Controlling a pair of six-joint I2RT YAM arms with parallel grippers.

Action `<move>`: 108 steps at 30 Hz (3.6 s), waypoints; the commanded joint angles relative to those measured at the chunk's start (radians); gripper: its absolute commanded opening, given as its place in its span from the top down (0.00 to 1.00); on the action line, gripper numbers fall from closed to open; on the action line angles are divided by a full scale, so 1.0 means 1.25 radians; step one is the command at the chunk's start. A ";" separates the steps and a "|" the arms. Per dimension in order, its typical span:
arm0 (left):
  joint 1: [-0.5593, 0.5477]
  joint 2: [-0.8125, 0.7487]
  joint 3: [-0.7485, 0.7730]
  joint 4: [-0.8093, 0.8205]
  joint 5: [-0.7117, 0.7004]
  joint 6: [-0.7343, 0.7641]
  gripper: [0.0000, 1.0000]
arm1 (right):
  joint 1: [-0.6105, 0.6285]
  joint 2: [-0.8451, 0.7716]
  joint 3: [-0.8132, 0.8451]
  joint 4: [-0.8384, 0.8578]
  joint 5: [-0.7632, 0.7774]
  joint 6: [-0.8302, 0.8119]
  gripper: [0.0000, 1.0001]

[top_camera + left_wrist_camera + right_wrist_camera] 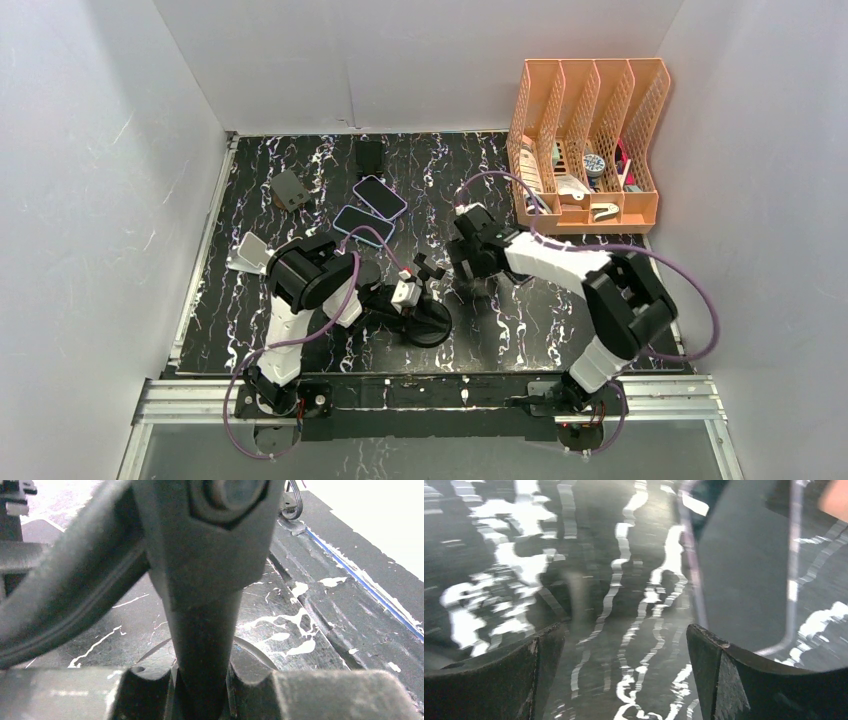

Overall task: Place the phone on the phone stand
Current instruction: Adjust the phone stand at the center of the board.

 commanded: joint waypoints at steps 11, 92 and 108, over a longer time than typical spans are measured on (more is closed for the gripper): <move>0.007 0.108 -0.063 0.109 0.038 0.019 1.00 | -0.012 -0.441 -0.169 0.209 -0.408 -0.295 0.09; 0.027 0.160 -0.026 0.111 -0.023 -0.002 1.00 | -0.099 -0.422 -0.105 0.130 -1.022 -0.389 0.99; 0.070 0.172 0.019 0.112 -0.148 -0.091 1.00 | -0.072 -0.726 -0.313 0.286 -0.681 -0.202 0.99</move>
